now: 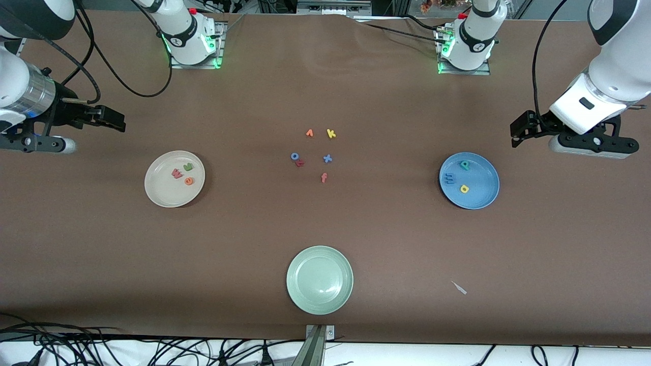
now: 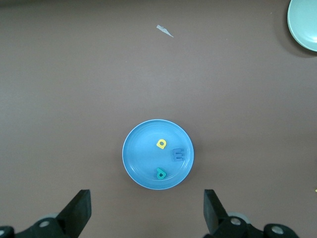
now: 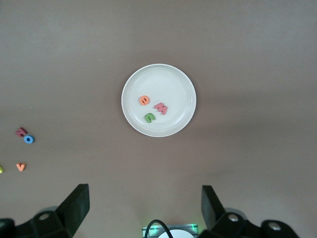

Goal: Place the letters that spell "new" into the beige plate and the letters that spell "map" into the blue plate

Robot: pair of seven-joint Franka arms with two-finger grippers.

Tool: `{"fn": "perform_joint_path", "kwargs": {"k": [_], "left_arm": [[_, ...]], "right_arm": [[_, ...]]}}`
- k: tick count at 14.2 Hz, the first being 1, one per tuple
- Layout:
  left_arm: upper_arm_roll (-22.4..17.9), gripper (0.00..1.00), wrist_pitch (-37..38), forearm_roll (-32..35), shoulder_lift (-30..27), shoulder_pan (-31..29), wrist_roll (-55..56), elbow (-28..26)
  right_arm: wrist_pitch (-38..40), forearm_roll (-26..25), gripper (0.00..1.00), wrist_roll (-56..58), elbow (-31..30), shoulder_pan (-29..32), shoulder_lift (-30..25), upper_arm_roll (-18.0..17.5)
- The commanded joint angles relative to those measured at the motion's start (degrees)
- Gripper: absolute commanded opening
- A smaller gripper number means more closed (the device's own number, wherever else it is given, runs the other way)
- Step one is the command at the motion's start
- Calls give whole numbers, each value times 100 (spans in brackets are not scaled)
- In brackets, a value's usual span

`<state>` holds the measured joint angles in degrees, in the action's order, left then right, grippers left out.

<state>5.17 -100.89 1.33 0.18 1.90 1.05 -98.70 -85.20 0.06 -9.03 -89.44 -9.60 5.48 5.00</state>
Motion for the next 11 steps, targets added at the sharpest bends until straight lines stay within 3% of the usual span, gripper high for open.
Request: {"fn": "perform_joint_path", "kwargs": {"k": [1,11], "left_arm": [[1,100,148,-97,79,-5,-79,193],[1,100,148,-106,79,-5,-105,193]], "right_arm": [[-67,-41,100,-107,-170,107,-153,-113],[-190,-23,100,288,-153,98,-39,-105]]}}
